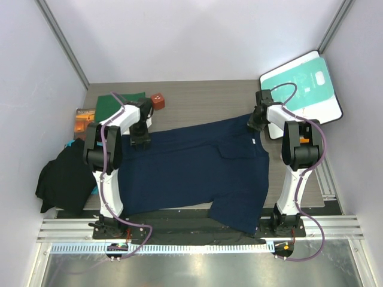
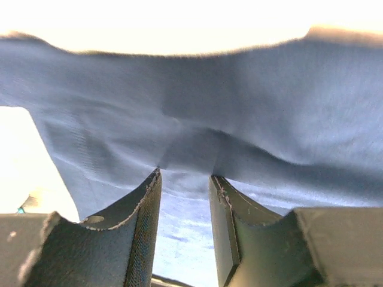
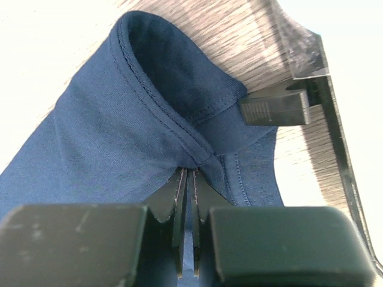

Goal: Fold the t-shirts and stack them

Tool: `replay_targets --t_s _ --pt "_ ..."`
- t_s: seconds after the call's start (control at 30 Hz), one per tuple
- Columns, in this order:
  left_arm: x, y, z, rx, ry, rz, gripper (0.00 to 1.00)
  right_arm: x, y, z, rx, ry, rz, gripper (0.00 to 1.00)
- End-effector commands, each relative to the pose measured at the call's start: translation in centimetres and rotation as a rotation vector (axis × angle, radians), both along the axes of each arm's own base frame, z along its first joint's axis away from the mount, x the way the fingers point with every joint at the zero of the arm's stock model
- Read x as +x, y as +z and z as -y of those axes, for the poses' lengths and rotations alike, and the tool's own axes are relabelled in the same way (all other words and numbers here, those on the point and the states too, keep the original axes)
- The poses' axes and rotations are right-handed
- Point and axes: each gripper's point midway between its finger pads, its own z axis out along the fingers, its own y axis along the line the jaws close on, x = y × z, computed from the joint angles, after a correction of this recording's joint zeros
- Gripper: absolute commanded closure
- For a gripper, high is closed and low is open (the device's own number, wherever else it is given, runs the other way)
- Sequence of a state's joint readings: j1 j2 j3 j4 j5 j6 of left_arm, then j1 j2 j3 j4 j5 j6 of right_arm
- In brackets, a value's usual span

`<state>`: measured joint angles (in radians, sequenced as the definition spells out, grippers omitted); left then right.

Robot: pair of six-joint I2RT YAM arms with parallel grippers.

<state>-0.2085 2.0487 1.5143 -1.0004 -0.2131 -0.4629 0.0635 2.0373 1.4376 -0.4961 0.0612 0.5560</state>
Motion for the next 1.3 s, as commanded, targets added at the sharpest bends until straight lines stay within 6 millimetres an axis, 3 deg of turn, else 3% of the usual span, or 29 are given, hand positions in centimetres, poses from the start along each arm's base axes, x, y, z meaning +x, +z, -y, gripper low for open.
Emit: replay_targets --t_s 0.0,0.13,0.2,0.23,0.3,0.37,0.4,0.43,0.53,0.63,0.73,0.77,0.93,0.97,1.0,1.27 --pt "3.2 1.1 -0.7 -0.002 0.012 0.081 0.62 -0.6 -1.5 2.7 -0.074 -0.050 -0.046 0.90" --pt "6.0 2.0 -0.5 -0.007 0.015 0.158 0.61 0.9 -1.2 1.8 -0.027 -0.054 -0.016 0.91" --pt "6.1 1.1 -0.6 0.001 0.020 0.113 0.61 0.9 -1.6 1.4 -0.006 -0.048 -0.042 0.92" --pt "6.9 2.0 -0.4 -0.006 0.025 0.125 0.62 1.3 -0.9 1.0 0.012 -0.033 -0.039 0.92" --pt "6.1 2.2 -0.5 -0.003 0.028 0.092 0.62 0.9 -0.3 0.8 0.010 -0.019 -0.029 0.92" --pt "5.6 3.1 -0.7 -0.004 0.038 0.143 0.61 -0.1 1.7 0.7 0.010 0.011 0.022 0.86" --pt "4.3 2.4 -0.9 -0.001 0.044 0.124 0.61 0.1 2.5 0.6 0.011 0.021 0.061 0.83" --pt "4.1 3.6 -0.9 -0.012 0.045 0.162 0.60 -0.5 4.0 0.5 0.006 0.037 0.094 0.81" --pt "3.0 3.2 -0.8 -0.025 0.054 0.160 0.60 -1.0 6.0 -0.2 0.017 0.066 0.149 0.78" --pt "2.7 2.1 -0.6 -0.036 0.063 0.153 0.61 -1.0 6.5 -1.2 0.015 0.099 0.175 0.77" --pt "3.2 0.6 0.0 -0.061 0.079 0.144 0.68 -0.5 5.0 -2.2 -0.002 0.135 0.145 0.87" --pt "3.3 0.0 0.1 -0.063 0.082 0.132 0.73 -0.6 3.3 -2.2 -0.016 0.140 0.096 0.92" --pt "4.9 -0.3 0.2 -0.038 0.095 0.165 0.84 -0.4 -0.1 -3.8 -0.069 0.176 0.019 0.99" --pt "5.0 -0.5 0.1 -0.031 0.099 0.163 0.95 -0.5 -0.8 -3.9 -0.079 0.179 0.000 0.99" --pt "5.6 -0.8 0.1 -0.024 0.100 0.163 1.00 -0.8 -1.6 -3.8 -0.094 0.176 -0.026 0.99" --pt "7.7 -1.8 -0.6 0.050 0.123 0.125 1.00 -0.4 -3.7 -3.4 -0.144 0.147 -0.062 0.99"
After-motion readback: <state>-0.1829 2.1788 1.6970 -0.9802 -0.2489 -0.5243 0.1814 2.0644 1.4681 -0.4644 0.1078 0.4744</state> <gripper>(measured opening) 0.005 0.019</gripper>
